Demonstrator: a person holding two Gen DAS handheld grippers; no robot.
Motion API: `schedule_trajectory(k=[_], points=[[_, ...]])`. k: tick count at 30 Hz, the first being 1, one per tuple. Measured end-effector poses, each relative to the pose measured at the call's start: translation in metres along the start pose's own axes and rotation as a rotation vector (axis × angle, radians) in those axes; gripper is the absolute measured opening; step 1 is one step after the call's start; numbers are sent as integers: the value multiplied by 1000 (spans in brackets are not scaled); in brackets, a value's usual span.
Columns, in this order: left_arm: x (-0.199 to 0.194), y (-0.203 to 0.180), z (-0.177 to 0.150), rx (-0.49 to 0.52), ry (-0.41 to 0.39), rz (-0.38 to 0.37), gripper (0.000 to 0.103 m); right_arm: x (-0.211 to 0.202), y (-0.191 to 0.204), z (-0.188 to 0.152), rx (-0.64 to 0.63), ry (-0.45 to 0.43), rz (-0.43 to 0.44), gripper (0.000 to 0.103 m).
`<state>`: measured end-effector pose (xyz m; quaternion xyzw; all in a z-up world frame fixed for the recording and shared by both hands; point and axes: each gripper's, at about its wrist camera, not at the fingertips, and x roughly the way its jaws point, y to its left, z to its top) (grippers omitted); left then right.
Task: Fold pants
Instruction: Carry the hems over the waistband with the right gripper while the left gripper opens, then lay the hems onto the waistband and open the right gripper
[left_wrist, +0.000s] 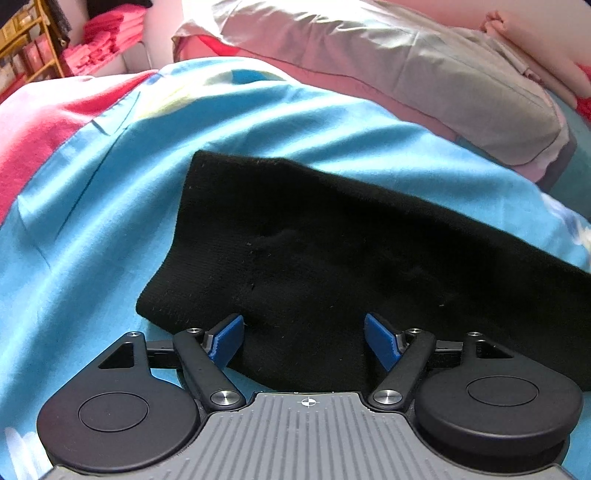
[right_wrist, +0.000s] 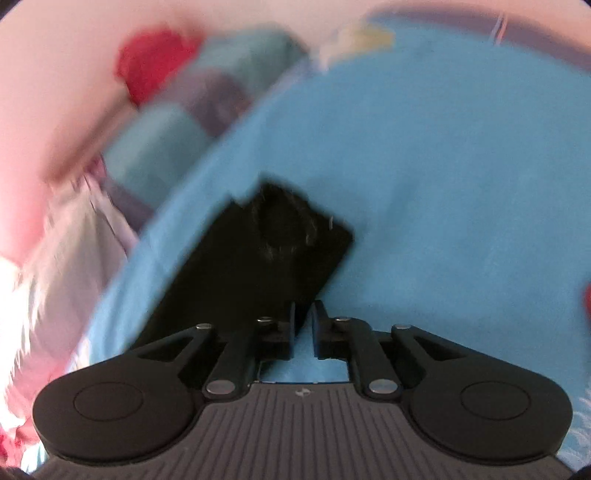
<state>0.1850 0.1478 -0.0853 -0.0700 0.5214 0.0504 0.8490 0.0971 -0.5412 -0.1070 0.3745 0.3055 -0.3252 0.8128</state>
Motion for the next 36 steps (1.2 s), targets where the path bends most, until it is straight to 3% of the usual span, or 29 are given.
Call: schedule_trajectory(k=[1, 3, 5, 7, 11, 15, 17, 19, 21, 22, 23, 24, 27, 28, 31, 32, 33, 34, 36], points=[[-3, 2, 0, -3, -8, -18, 103, -12, 12, -5, -64, -62, -11, 31], [-8, 7, -1, -13, -17, -32, 103, -30, 56, -26, -279, -107, 34, 34], [-12, 15, -4, -40, -27, -36, 103, -36, 110, -55, -519, -26, 217, 34], [-15, 23, -9, -76, -29, -43, 103, -43, 172, -102, -786, 67, 417, 45], [-24, 38, -24, -115, -23, -36, 103, -57, 277, -204, -1127, 193, 737, 52], [-42, 56, -44, -124, -44, 3, 103, -81, 361, -302, -1361, 195, 959, 58], [-49, 68, -55, -144, -46, 18, 103, -89, 397, -345, -1461, 162, 1020, 60], [-54, 79, -64, -173, -43, 29, 103, -95, 423, -381, -1538, 146, 1054, 69], [-58, 89, -75, -203, -40, 31, 103, -96, 443, -415, -1597, 98, 1058, 66], [-60, 94, -79, -218, -38, 36, 103, -92, 451, -431, -1623, 101, 1033, 10], [-60, 98, -82, -227, -36, 38, 103, -80, 459, -438, -1650, 142, 996, 12], [-61, 102, -85, -236, -34, 39, 103, -82, 462, -446, -1679, 162, 969, 5], [-62, 110, -90, -249, -41, 40, 103, -110, 449, -431, -1609, 136, 1164, 5], [-60, 112, -90, -248, -42, 41, 103, -113, 450, -428, -1573, 133, 1178, 5], [-54, 110, -84, -235, -26, 56, 103, -86, 465, -439, -1589, 105, 983, 8], [-54, 108, -79, -232, -28, 52, 103, -72, 471, -443, -1588, 148, 910, 11], [-55, 105, -74, -221, -38, 40, 103, -66, 472, -441, -1565, 192, 903, 14], [-56, 104, -70, -208, -49, 36, 103, -68, 469, -433, -1535, 195, 927, 33], [-58, 96, -57, -163, -75, 34, 103, -81, 461, -411, -1453, 196, 975, 56]])
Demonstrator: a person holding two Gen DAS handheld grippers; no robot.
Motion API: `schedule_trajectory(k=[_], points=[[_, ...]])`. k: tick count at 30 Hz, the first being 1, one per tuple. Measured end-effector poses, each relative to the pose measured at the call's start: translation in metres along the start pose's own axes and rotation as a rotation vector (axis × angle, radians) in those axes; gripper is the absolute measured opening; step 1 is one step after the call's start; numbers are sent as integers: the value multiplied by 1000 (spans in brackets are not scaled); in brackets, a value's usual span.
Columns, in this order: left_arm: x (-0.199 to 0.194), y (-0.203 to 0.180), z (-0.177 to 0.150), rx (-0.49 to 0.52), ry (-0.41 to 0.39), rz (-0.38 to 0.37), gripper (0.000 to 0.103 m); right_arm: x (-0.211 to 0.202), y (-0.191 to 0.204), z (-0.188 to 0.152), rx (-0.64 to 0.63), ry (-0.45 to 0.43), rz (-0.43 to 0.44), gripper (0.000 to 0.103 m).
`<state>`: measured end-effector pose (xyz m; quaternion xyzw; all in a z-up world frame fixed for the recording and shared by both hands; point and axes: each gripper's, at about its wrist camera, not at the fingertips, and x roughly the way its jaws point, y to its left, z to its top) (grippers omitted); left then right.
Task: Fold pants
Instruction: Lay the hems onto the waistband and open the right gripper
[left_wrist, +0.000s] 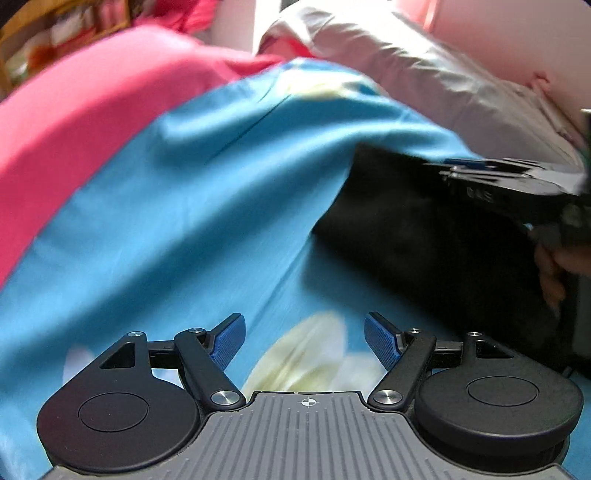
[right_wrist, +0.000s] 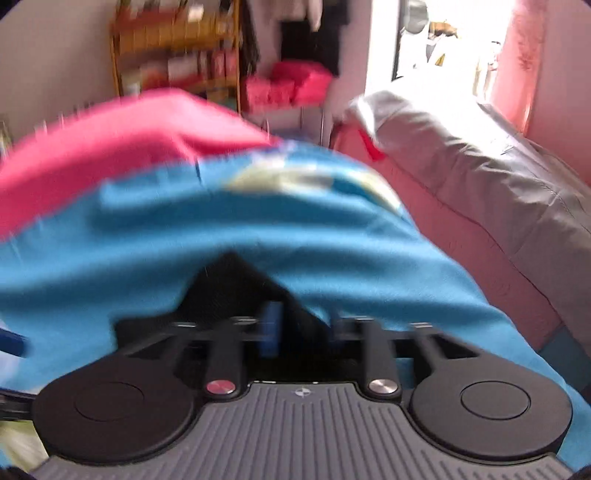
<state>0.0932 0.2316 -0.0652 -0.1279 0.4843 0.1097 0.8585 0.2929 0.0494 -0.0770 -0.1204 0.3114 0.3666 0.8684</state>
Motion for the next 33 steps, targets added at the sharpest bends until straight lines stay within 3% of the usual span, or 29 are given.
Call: schedule_trajectory(k=[3, 6, 8, 11, 14, 15, 18, 19, 21, 23, 25, 26, 27, 28, 29, 30, 31, 33], points=[[6, -21, 24, 49, -28, -9, 103, -47, -15, -4, 146, -66, -41, 56], [26, -50, 49, 86, -37, -49, 103, -89, -34, -34, 270, -93, -100, 56], [47, -67, 59, 103, -17, -70, 103, -101, -39, -63, 297, -56, -152, 56], [81, -89, 61, 161, 27, -24, 103, -102, -45, -108, 229, 68, -201, 52], [91, -97, 55, 211, -5, 12, 103, -117, -84, -148, 250, 91, -306, 35], [90, -96, 53, 216, -11, 11, 103, -130, -100, -154, 324, 63, -315, 19], [92, -94, 50, 218, -22, 12, 103, -167, -125, -157, 465, 10, -486, 38], [92, -95, 50, 214, -21, 13, 103, -175, -123, -156, 467, -25, -472, 46], [93, -98, 51, 217, -19, 22, 103, -174, -114, -153, 413, -17, -372, 45], [94, -99, 51, 222, -22, 27, 103, -164, -108, -156, 310, 44, -351, 45], [94, -98, 51, 228, -24, 22, 103, -156, -122, -168, 301, 103, -411, 36], [94, -97, 50, 234, -27, 20, 103, -161, -140, -179, 382, 99, -446, 30], [94, -97, 50, 239, -29, 20, 103, -177, -160, -188, 508, 50, -433, 9], [93, -97, 49, 243, -31, 20, 103, -192, -173, -194, 603, 22, -450, 6], [94, -97, 49, 245, -32, 20, 103, -208, -180, -198, 651, 1, -512, 7], [94, -98, 49, 246, -33, 23, 103, -221, -179, -200, 646, -28, -572, 19], [95, -98, 50, 245, -33, 28, 103, -228, -175, -199, 616, -45, -597, 39], [96, -100, 51, 243, -32, 40, 103, -230, -165, -200, 536, -34, -557, 47]])
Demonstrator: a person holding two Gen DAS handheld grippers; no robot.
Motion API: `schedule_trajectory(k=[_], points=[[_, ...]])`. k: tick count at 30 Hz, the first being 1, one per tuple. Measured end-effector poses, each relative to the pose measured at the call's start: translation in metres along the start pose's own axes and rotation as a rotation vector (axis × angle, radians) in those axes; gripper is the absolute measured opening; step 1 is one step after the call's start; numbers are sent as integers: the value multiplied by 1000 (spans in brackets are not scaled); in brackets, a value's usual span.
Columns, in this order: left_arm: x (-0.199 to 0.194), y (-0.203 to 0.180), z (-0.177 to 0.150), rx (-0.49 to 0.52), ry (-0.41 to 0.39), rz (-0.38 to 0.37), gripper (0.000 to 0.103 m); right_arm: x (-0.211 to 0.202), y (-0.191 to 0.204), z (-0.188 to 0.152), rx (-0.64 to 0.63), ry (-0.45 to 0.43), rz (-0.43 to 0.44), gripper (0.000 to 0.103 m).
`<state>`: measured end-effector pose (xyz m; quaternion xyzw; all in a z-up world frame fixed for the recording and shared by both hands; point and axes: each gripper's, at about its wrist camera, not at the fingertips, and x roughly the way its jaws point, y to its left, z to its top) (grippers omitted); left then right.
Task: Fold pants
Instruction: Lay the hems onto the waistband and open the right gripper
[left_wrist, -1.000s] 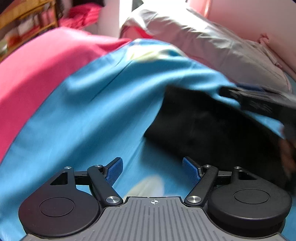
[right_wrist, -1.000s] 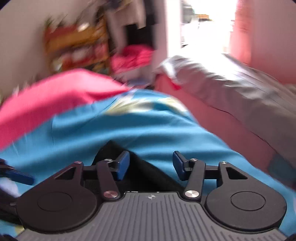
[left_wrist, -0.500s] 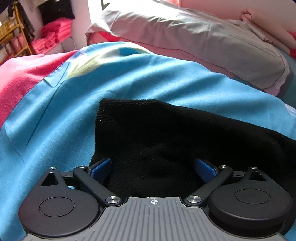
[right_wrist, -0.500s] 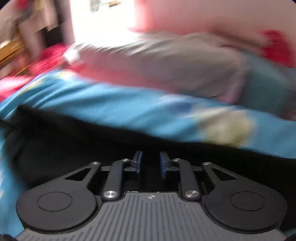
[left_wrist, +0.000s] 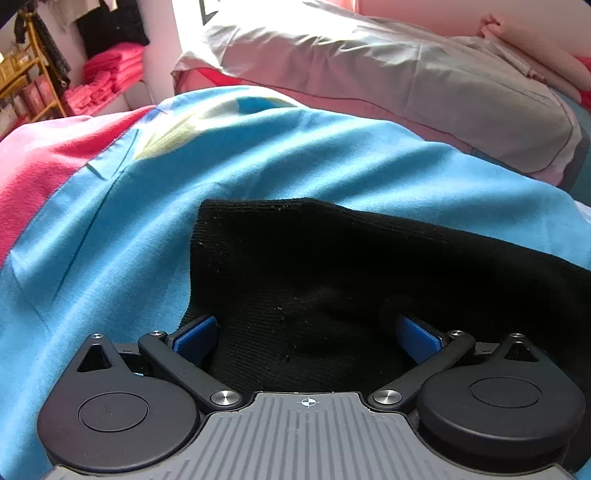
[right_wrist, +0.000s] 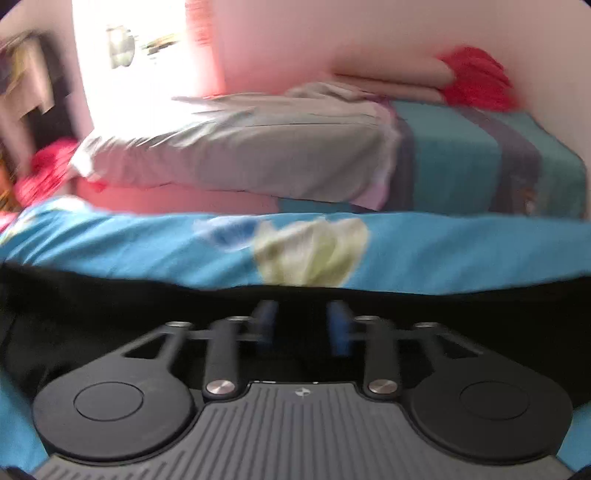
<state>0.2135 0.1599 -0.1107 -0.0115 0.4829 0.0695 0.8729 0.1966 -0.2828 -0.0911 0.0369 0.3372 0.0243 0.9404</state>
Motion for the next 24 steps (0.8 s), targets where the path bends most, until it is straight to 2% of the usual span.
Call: schedule_trajectory(k=[2, 3, 4, 6, 7, 8, 10, 12, 14, 15, 19, 21, 22, 23, 24], points=[[0, -1, 1, -1, 5, 9, 103, 7, 7, -8, -108, 55, 15, 46], [0, -2, 1, 0, 7, 10, 103, 13, 3, -13, -144, 76, -38, 45], [0, -1, 1, 1, 8, 10, 103, 15, -8, -16, -119, 72, -69, 46], [0, -1, 2, 6, 13, 10, 103, 5, -47, -14, 104, 45, -14, 45], [1, -1, 2, 7, 15, 10, 103, -7, -59, -14, 162, 9, -56, 46], [1, -1, 2, 7, 16, 10, 103, -20, -66, -14, 166, -39, -160, 48], [1, -1, 3, 5, 19, 13, 103, -42, -91, -17, 215, -103, -261, 69], [1, -1, 3, 3, 22, 17, 103, -57, -124, -20, 295, -126, -355, 69], [2, -2, 3, 3, 21, 20, 103, -59, -150, -20, 321, -97, -496, 65], [2, -2, 3, 2, 21, 22, 103, -60, -162, -21, 344, -92, -539, 62], [2, -3, 2, 2, 19, 32, 103, -52, -192, -9, 374, -115, -501, 59], [2, -4, 2, 0, 18, 36, 103, -32, -200, -5, 384, -70, -526, 59], [1, -4, 2, -1, 17, 38, 103, -17, -207, -6, 403, -13, -533, 44], [1, -5, 1, -2, 17, 41, 103, -4, -215, -12, 434, 39, -522, 38], [1, -5, 1, -4, 17, 43, 103, 0, -219, -12, 430, 16, -490, 16]])
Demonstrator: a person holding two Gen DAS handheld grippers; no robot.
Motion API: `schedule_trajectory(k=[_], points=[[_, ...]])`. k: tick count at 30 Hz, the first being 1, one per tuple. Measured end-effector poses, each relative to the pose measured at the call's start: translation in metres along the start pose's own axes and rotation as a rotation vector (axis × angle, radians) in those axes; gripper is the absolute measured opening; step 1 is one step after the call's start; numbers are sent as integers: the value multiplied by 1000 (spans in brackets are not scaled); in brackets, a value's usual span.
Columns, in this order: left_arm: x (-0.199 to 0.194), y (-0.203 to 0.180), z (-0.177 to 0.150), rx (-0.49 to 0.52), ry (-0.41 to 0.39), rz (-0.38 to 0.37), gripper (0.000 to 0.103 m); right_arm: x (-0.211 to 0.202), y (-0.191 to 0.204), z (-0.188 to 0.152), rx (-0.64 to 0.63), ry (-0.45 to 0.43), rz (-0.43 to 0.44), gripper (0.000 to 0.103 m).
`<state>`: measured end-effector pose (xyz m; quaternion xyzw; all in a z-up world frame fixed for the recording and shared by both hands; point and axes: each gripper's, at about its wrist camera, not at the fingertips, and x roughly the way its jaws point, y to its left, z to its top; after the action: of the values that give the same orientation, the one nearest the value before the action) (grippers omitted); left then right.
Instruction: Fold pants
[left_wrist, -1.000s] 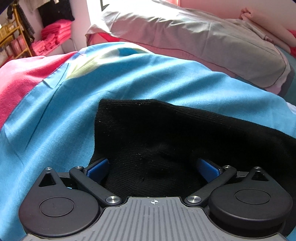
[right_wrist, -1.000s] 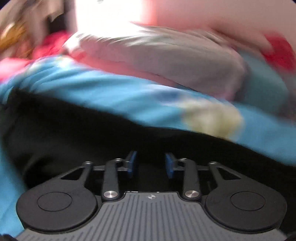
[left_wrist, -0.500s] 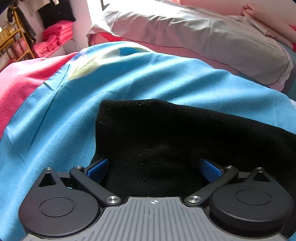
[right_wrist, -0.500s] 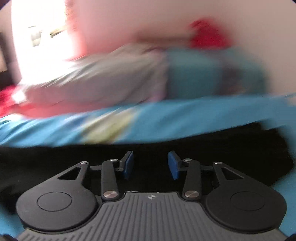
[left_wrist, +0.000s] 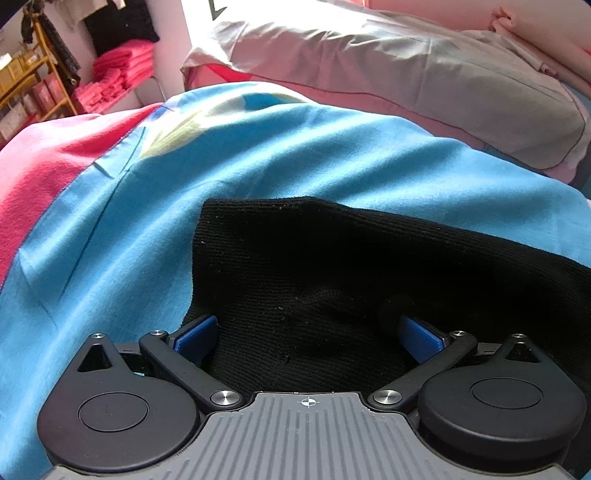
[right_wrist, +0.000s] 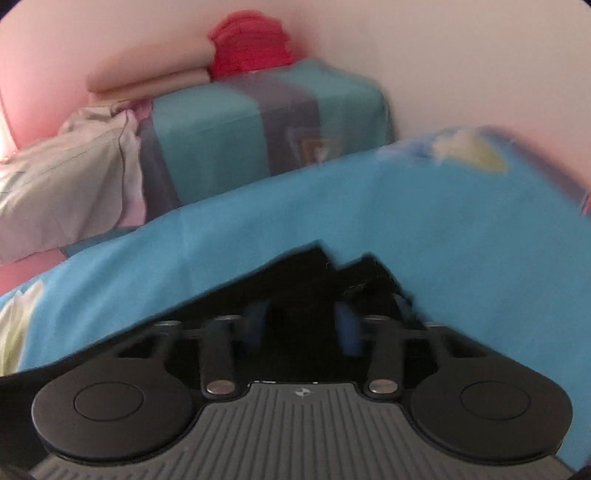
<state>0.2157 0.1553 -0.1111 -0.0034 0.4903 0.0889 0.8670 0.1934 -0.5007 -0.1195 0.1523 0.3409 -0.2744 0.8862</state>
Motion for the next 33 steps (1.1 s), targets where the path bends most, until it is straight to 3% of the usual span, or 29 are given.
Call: schedule_trajectory(k=[1, 3, 7, 9, 11, 13, 15, 18, 21, 23, 26, 27, 29, 31, 33], points=[[0, 0, 0, -2, 0, 1, 103, -1, 2, 3, -42, -8, 3, 11], [0, 0, 0, -3, 2, 3, 103, -9, 9, 9, -106, -46, 0, 11], [-1, 0, 0, -3, 0, 3, 103, -27, -1, 21, -69, -178, 70, 11], [-1, 0, -1, -4, -4, 4, 103, -12, -1, 20, -80, -146, 59, 14], [-1, 0, -2, -5, -7, 6, 103, 19, -1, 17, -113, 2, 53, 20], [-1, 0, 0, -3, 0, 7, 103, 7, -3, 17, -112, -55, 14, 46], [-6, 0, 5, -7, 32, 18, 103, -20, -1, 16, -87, -142, 1, 62], [-24, -2, 8, 13, 7, 41, 103, -57, 23, -3, -160, -205, 100, 65], [-43, -9, 9, 14, -49, -11, 103, -82, 72, -28, -295, -160, 298, 59], [-44, -21, 12, 29, -57, -55, 103, -101, 114, -52, -406, -89, 493, 54], [-28, -40, 15, 67, -29, -102, 103, -120, 163, -89, -375, 166, 903, 49], [-20, -44, 14, 74, -4, -109, 103, -126, 176, -102, -381, 224, 1005, 46], [-4, -50, 11, 104, 18, -92, 103, -136, 200, -136, -453, 275, 1095, 47], [-2, -53, 8, 129, -5, -91, 103, -132, 222, -161, -512, 346, 1102, 46], [-2, -51, 7, 124, -5, -100, 103, -136, 235, -173, -508, 317, 1111, 46]])
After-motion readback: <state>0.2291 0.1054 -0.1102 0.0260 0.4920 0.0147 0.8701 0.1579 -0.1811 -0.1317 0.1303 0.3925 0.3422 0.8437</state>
